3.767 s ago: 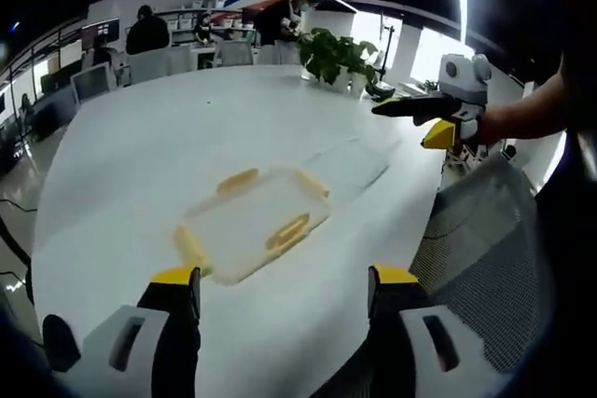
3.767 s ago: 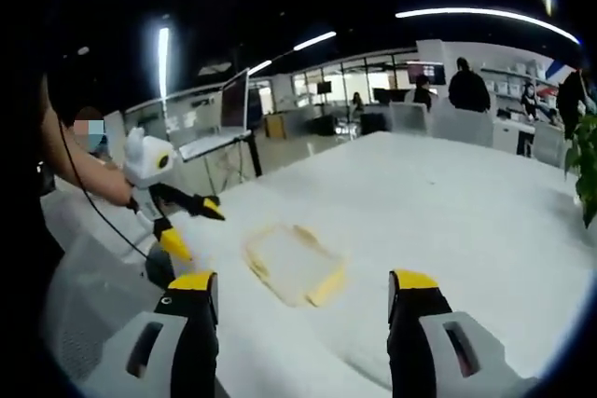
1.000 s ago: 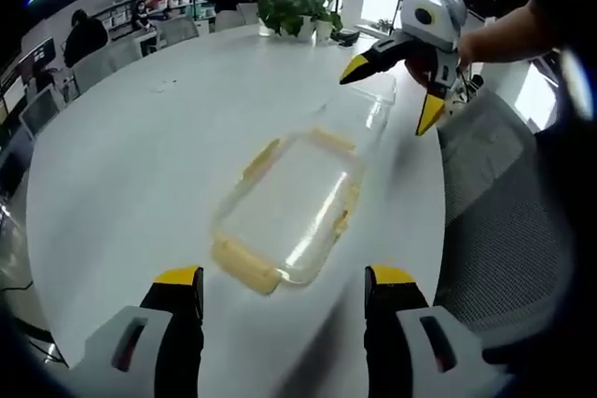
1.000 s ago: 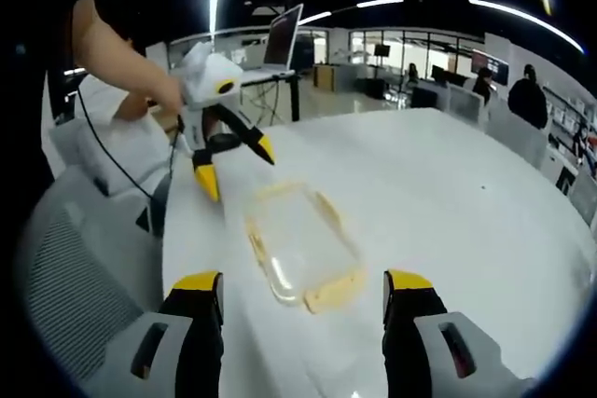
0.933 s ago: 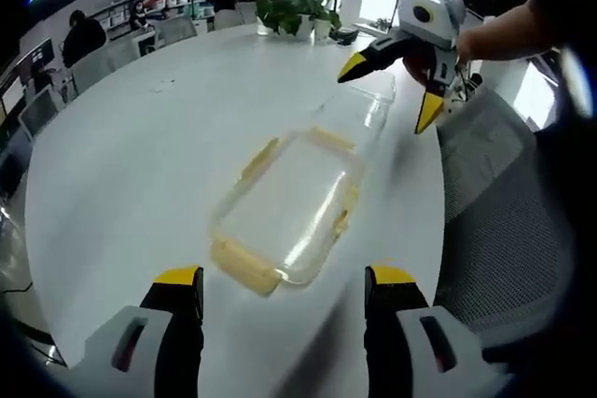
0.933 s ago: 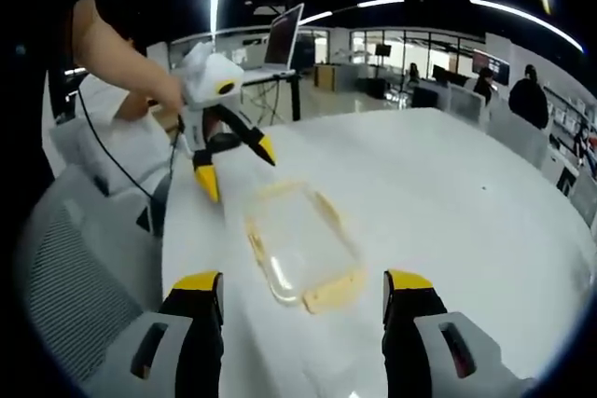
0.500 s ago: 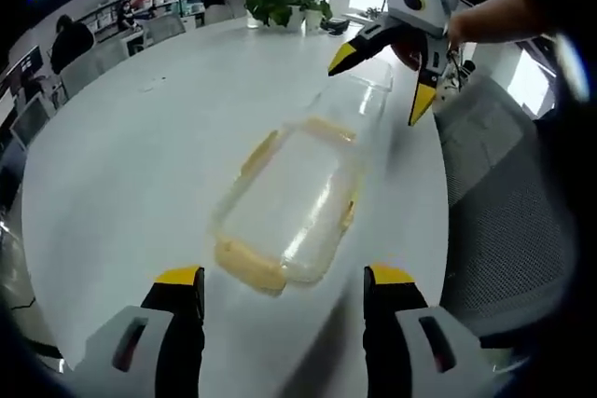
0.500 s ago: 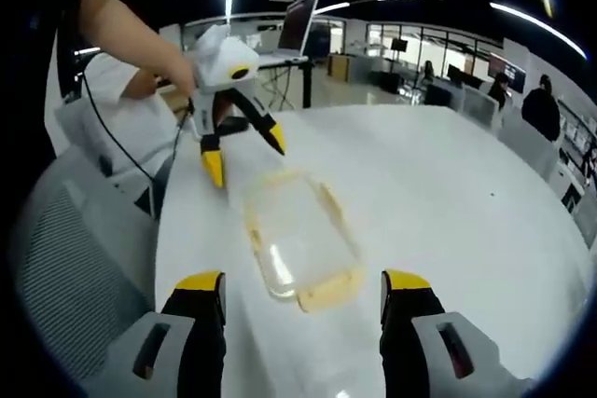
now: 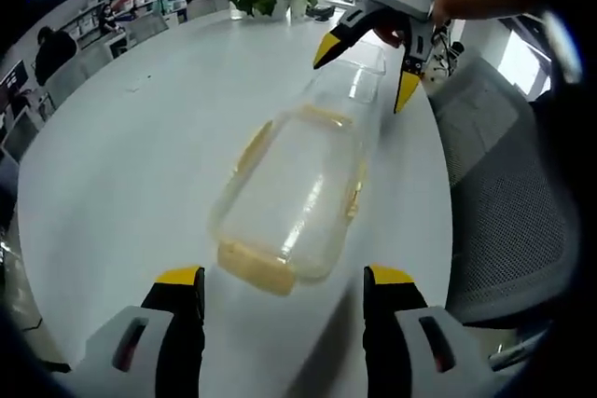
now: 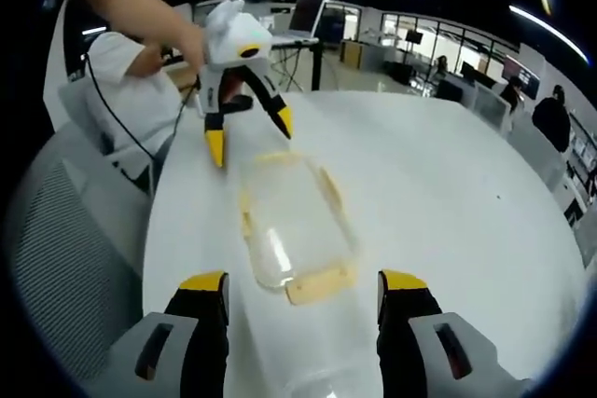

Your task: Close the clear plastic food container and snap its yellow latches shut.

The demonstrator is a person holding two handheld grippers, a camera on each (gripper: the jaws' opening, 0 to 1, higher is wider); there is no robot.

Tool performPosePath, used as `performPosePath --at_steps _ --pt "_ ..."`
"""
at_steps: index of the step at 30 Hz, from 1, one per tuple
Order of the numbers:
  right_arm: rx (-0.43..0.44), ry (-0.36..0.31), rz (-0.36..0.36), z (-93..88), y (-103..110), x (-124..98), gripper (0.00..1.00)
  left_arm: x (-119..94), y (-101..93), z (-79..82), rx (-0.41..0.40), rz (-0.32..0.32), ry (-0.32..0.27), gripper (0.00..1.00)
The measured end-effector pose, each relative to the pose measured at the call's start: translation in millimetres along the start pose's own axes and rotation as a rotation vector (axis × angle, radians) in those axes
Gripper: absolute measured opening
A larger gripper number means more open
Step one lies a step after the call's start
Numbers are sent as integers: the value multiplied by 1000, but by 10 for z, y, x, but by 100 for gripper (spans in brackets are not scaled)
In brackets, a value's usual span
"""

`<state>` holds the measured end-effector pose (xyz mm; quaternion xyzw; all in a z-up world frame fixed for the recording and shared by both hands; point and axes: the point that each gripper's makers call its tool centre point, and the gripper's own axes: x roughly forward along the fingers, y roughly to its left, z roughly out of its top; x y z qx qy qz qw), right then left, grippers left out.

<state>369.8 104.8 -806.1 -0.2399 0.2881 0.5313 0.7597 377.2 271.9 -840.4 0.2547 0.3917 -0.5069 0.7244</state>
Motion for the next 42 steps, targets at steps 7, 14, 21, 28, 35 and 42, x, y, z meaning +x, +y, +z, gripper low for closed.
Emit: performPosePath --at_steps 7,14,21,28,35,42 --pt "-40 47 19 -74 -18 46 63 14 36 -5 45 -5 20 69" --pt "-64 81 44 -90 -23 85 60 17 108 -42 103 -8 61 67" --pt "-85 105 54 -99 -80 123 60 49 124 -73 161 -19 92 66" --pt "-104 128 64 -123 -87 162 60 60 172 -66 210 -11 104 65" --pt "-110 154 71 -158 -96 201 58 88 163 -74 266 -31 131 61" --pt "-114 178 80 -197 -109 241 56 85 184 -48 285 -45 138 60"
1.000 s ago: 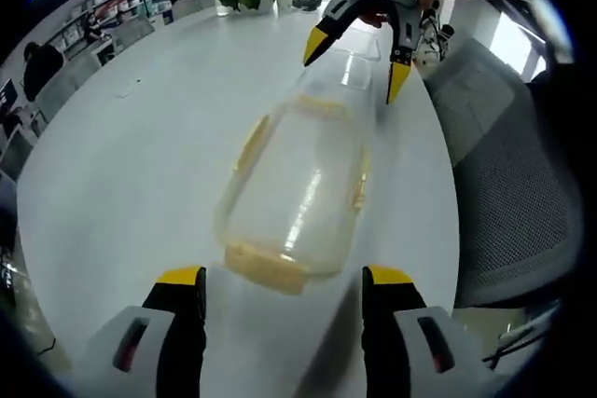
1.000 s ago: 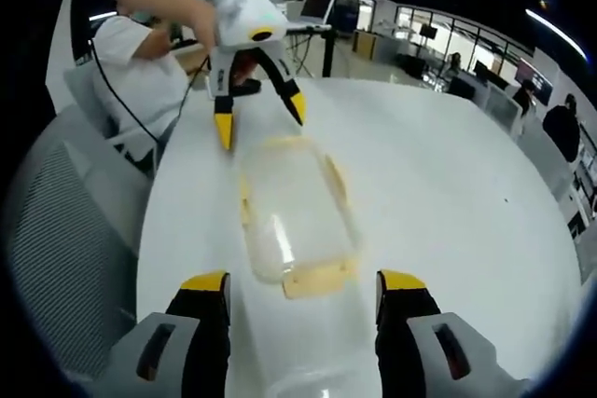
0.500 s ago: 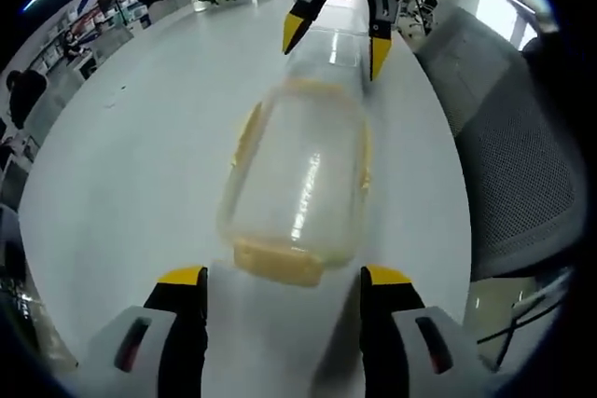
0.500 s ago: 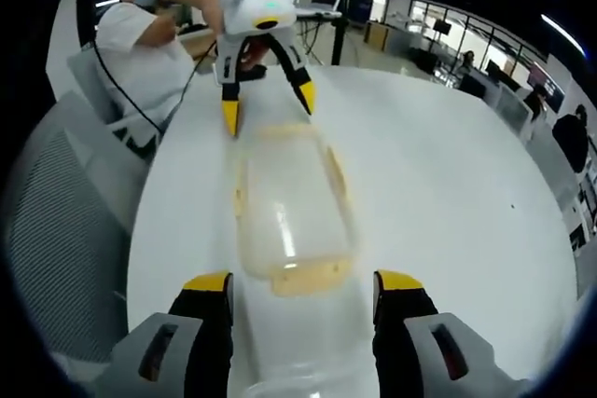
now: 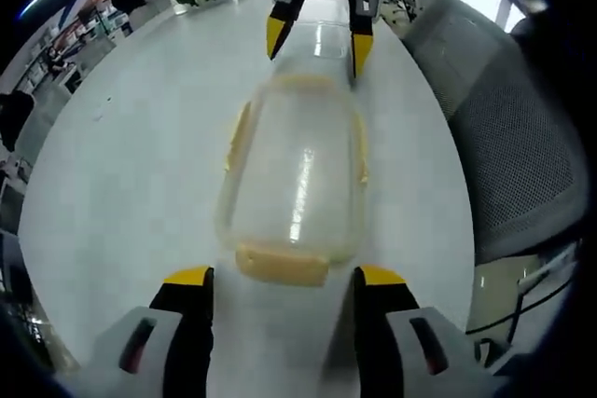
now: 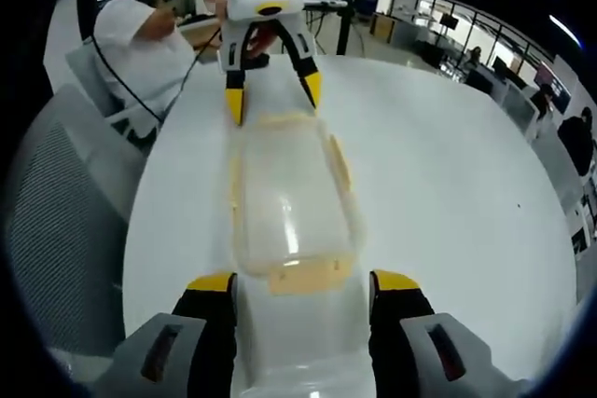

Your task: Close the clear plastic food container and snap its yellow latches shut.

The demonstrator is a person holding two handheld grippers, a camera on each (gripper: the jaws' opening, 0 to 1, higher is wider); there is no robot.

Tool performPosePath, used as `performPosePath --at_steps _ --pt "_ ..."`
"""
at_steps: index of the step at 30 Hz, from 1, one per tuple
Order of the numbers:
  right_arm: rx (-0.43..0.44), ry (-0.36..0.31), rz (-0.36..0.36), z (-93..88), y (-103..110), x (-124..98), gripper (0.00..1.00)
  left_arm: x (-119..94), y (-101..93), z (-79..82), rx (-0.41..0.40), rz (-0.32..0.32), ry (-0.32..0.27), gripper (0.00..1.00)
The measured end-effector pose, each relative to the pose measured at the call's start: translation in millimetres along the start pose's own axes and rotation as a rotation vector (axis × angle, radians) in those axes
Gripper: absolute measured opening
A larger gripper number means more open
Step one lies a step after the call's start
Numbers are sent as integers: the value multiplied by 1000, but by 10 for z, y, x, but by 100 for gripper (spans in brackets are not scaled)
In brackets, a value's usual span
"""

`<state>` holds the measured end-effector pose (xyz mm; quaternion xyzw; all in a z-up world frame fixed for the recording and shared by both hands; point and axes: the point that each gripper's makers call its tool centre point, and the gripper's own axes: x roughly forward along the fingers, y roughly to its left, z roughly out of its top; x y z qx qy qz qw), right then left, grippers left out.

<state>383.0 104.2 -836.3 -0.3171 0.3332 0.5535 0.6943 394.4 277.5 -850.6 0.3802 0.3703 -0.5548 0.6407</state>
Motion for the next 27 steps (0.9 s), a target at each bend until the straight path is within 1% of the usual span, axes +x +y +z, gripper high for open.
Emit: performPosePath --at_steps 3,6,8,14,17,22,27 --pt "1 4 7 7 -8 10 56 2 3 -5 14 -10 10 57" --pt "13 23 37 -17 28 30 56 23 -2 -17 29 -20 22 57" --pt "-13 37 36 -30 25 41 55 32 -11 -10 32 -25 22 57" --pt "-18 54 44 -37 16 71 53 49 -15 5 49 -30 27 57" --pt "-28 70 50 -50 18 88 52 67 -27 -7 56 -34 40 56" --pt "-54 93 60 -67 23 123 52 70 -37 17 59 -39 37 56" --pt "-53 104 65 -72 2 148 52 74 -44 15 64 -50 45 55"
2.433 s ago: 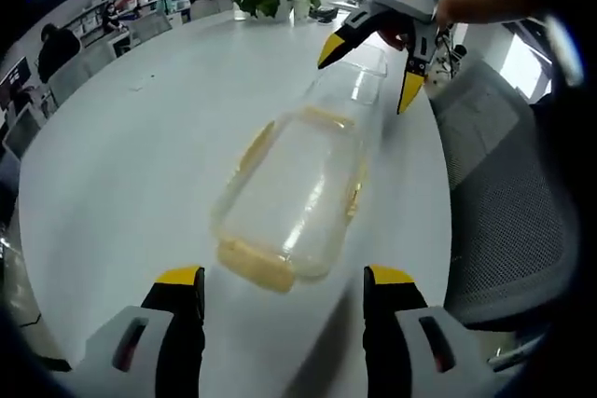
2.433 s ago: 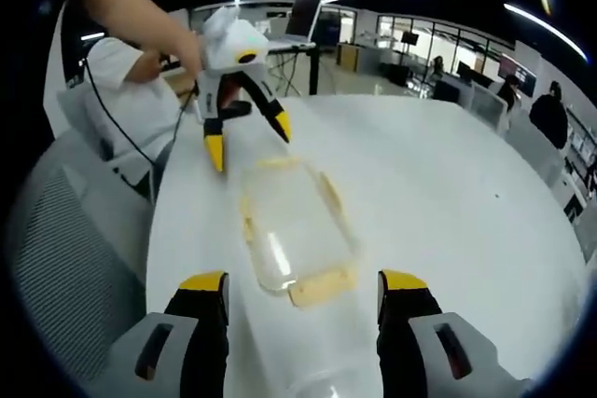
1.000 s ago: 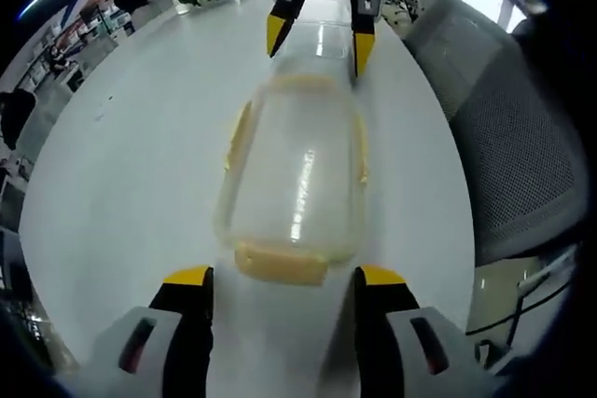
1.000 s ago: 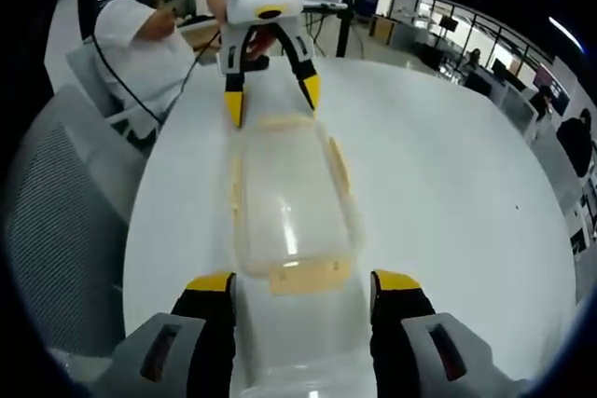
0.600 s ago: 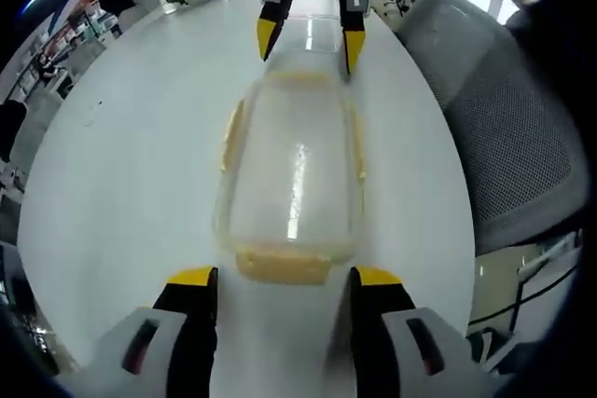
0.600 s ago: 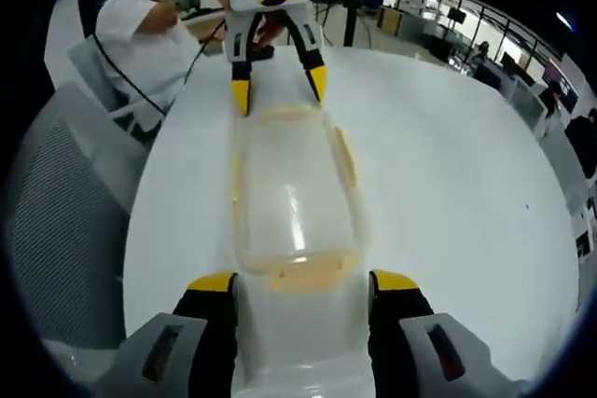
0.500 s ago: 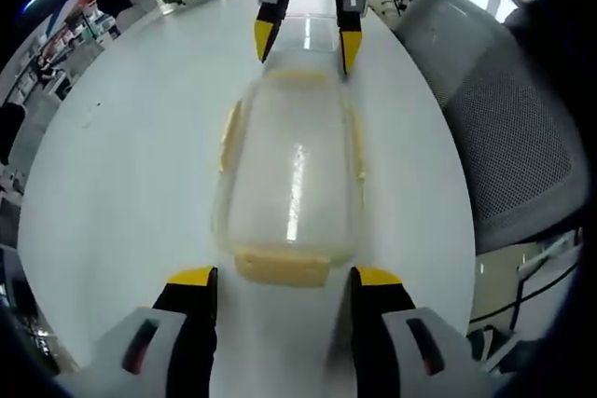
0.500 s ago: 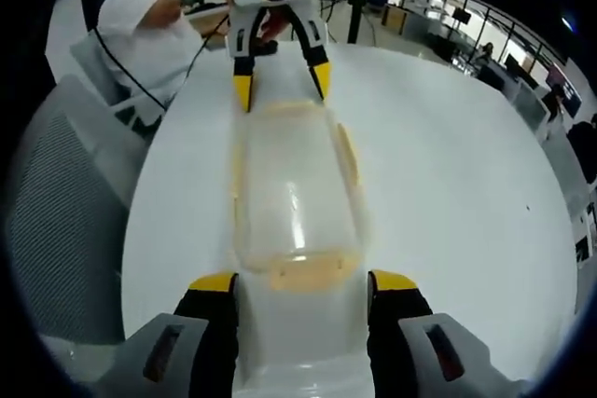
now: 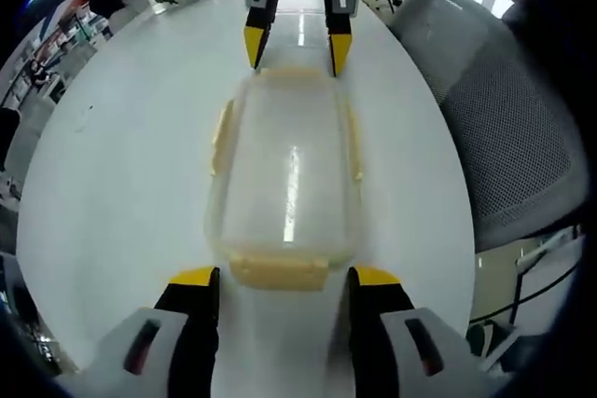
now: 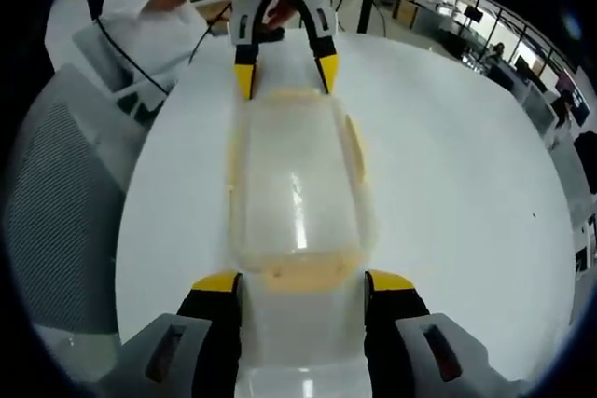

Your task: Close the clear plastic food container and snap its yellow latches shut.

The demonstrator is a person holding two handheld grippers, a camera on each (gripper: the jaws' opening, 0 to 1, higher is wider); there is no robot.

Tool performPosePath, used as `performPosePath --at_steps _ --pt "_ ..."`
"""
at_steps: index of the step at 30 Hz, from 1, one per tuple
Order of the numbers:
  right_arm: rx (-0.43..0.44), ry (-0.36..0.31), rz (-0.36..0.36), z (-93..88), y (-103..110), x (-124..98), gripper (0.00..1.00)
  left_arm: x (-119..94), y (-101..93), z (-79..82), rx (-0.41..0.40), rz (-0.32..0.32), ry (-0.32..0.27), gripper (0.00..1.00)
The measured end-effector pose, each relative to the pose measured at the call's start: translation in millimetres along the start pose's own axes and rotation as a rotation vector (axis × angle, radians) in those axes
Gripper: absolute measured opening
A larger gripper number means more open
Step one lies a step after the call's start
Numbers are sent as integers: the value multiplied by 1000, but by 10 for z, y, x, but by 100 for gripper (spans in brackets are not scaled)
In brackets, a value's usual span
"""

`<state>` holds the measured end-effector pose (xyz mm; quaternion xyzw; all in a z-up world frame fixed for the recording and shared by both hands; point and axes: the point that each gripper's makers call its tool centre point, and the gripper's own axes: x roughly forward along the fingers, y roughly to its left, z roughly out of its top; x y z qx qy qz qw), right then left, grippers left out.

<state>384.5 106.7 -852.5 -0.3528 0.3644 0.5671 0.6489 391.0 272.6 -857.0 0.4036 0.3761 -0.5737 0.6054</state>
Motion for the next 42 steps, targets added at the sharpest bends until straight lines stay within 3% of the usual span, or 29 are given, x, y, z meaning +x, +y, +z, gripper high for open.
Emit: performPosePath --at_steps 20,24,27,34,42 --pt "5 27 40 -38 20 74 50 26 -26 -11 -10 -45 22 51" --pt "2 33 46 -33 23 80 49 20 -13 -5 -10 -45 31 46" --pt "1 45 49 -34 29 76 40 26 -9 0 -5 -46 49 39" --pt "-21 68 58 -32 41 91 39 34 -19 -2 -11 -42 69 39" --pt "-14 78 54 -36 28 88 39 26 -12 -11 -34 -33 11 38"
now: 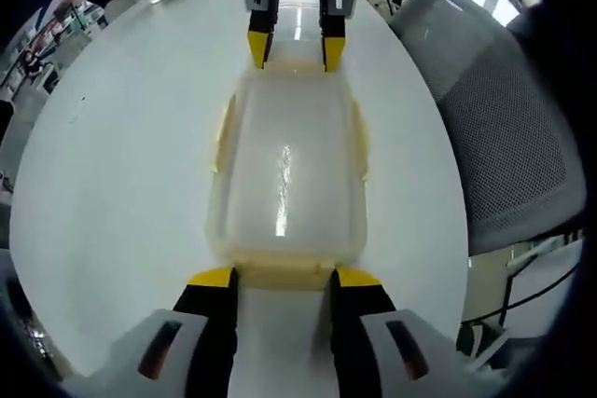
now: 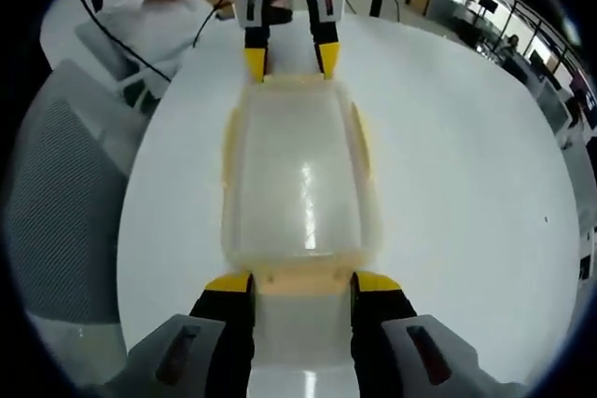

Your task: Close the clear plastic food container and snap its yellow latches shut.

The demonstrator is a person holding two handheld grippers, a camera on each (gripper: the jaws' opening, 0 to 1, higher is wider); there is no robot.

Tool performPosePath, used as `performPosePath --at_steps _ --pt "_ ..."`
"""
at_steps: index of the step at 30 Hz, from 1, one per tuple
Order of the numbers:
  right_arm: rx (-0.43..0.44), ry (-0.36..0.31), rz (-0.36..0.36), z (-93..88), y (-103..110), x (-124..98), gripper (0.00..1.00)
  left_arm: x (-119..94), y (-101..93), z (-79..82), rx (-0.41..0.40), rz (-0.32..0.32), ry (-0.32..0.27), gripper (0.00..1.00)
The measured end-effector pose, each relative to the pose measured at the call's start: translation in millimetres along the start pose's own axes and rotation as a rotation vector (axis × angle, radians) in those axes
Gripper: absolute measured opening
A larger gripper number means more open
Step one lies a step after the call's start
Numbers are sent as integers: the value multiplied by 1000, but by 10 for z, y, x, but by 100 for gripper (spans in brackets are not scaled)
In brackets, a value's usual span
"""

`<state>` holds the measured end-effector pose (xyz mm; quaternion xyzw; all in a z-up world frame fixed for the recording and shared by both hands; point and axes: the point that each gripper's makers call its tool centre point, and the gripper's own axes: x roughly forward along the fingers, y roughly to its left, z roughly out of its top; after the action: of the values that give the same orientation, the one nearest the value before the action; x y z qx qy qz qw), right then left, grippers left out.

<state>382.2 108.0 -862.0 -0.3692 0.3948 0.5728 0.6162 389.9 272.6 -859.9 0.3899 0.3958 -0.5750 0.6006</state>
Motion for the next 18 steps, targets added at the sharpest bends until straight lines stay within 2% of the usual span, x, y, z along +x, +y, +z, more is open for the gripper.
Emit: performPosePath --at_steps 11,18 --pt "4 -26 -4 7 2 -4 38 3 -5 15 -11 7 -12 37" --pt "15 -13 -9 6 2 -3 38 -4 -6 16 -21 7 -28 36"
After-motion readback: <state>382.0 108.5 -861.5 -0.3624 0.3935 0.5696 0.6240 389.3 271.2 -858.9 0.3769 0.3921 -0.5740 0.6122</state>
